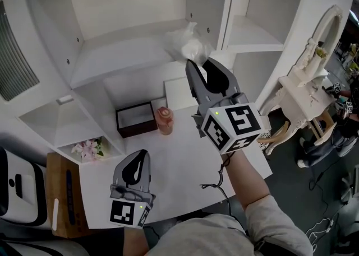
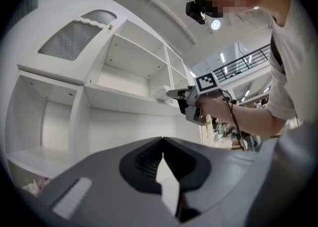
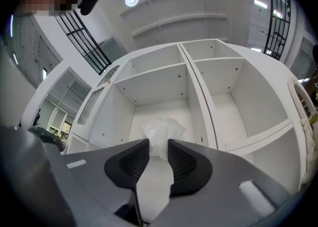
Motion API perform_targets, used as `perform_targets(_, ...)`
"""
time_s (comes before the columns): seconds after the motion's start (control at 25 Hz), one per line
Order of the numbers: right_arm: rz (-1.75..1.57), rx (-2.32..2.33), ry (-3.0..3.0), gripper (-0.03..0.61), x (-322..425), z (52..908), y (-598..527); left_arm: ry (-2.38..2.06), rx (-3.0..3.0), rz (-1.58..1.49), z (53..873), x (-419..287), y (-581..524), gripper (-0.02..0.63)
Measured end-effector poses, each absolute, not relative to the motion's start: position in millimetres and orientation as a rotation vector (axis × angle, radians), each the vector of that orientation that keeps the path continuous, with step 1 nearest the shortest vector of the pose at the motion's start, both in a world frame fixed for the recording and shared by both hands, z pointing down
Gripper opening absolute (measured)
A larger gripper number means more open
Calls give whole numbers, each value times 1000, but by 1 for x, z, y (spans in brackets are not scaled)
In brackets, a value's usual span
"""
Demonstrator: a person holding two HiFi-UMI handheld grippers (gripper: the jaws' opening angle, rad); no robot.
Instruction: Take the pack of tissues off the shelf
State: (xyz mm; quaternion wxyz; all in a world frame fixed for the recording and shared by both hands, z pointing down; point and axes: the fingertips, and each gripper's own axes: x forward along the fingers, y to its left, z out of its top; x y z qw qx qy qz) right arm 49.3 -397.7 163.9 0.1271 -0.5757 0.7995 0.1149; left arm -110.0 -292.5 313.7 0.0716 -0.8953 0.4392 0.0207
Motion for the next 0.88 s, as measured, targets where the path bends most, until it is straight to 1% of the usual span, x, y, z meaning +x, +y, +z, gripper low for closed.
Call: perform_targets(0.88, 376, -1645, 2317, 107, 55, 180, -305, 1171, -2762, 76, 319, -90, -261, 3)
